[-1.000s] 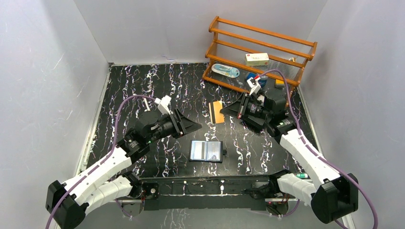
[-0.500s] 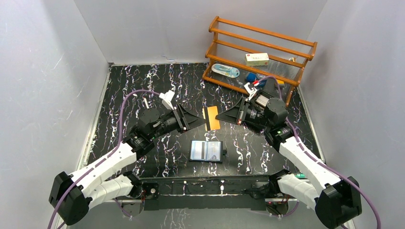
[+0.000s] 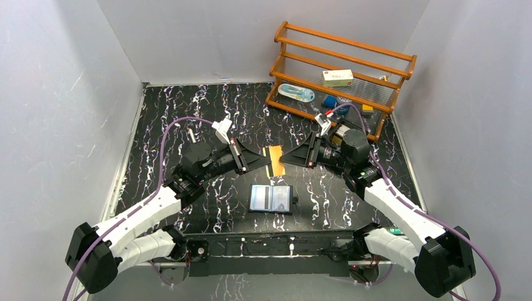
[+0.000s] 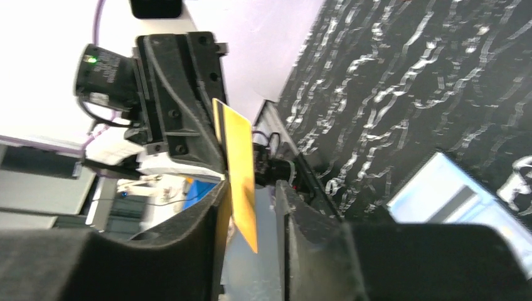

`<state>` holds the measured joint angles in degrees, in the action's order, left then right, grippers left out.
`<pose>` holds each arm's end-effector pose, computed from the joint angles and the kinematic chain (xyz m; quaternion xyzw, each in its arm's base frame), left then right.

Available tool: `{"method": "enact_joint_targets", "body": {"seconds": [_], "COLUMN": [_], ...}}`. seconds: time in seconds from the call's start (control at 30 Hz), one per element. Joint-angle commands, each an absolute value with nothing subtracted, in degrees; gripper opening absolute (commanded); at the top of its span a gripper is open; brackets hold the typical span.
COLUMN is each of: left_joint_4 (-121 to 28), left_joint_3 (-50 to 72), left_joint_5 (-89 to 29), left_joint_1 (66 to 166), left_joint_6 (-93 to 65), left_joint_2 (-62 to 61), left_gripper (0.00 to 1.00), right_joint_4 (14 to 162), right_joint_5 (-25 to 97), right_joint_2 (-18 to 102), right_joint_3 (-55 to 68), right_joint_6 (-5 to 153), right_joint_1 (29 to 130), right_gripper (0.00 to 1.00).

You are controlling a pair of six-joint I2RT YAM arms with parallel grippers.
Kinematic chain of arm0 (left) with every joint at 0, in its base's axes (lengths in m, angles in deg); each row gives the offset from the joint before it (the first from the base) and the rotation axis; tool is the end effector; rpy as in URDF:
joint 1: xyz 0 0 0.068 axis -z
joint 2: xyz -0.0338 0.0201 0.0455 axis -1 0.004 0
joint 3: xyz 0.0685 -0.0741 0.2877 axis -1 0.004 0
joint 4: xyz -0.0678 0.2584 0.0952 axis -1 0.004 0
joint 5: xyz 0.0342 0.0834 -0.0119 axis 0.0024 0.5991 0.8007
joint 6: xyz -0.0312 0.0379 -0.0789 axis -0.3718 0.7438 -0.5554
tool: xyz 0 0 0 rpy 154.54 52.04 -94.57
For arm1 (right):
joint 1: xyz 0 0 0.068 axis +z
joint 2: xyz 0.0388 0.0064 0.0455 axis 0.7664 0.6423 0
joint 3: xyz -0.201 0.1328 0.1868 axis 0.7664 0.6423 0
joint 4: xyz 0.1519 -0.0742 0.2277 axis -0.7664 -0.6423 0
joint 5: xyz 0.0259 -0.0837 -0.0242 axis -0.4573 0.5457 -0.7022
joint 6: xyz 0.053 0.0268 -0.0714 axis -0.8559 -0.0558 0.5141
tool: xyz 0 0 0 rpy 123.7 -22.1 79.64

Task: Put the credit cards into the card holder
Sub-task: Pass from the right arm to the left, then hold the card slot in the card holder.

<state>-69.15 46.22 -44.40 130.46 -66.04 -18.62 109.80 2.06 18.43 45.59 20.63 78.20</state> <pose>0.1930 -0.2078 0.3398 0.0106 0.6794 -0.6493 0.3416 0.2106 0.1758 0.3255 -0.0602 0.7027 0.6424 0.2998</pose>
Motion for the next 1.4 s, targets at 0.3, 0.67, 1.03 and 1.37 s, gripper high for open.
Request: {"method": "enact_joint_targets", "body": {"seconds": [0.3, 0.67, 1.03, 1.37], "left_joint_4": [-51.7, -57.2, -58.5, -60.5], "left_joint_3": [51.9, 52.5, 52.7, 53.6], "left_joint_5": [-38.2, -44.5, -44.9, -46.4], "left_joint_1": [130.5, 130.6, 130.6, 130.7], "left_joint_6": [-60.2, -58.7, -56.1, -54.5], "left_joint_2": [-18.7, -2.5, 2.5, 6.0], "left_gripper": [0.00, 0.00, 0.00, 0.00], "right_joint_4": [79.3, 71.9, 74.4, 75.8], "right_joint_5": [23.5, 31.6, 35.7, 35.7], "right_joint_2": [19.3, 26.8, 36.8, 42.1], "right_joint_3": [43.5, 44.6, 43.2, 44.3], "right_joint_6": [40.6, 44.6, 45.6, 46.7], "right_joint_1": [78.5, 83.6, 89.9, 90.3], "right_gripper": [0.55, 0.50, 0.48, 0.41]}}
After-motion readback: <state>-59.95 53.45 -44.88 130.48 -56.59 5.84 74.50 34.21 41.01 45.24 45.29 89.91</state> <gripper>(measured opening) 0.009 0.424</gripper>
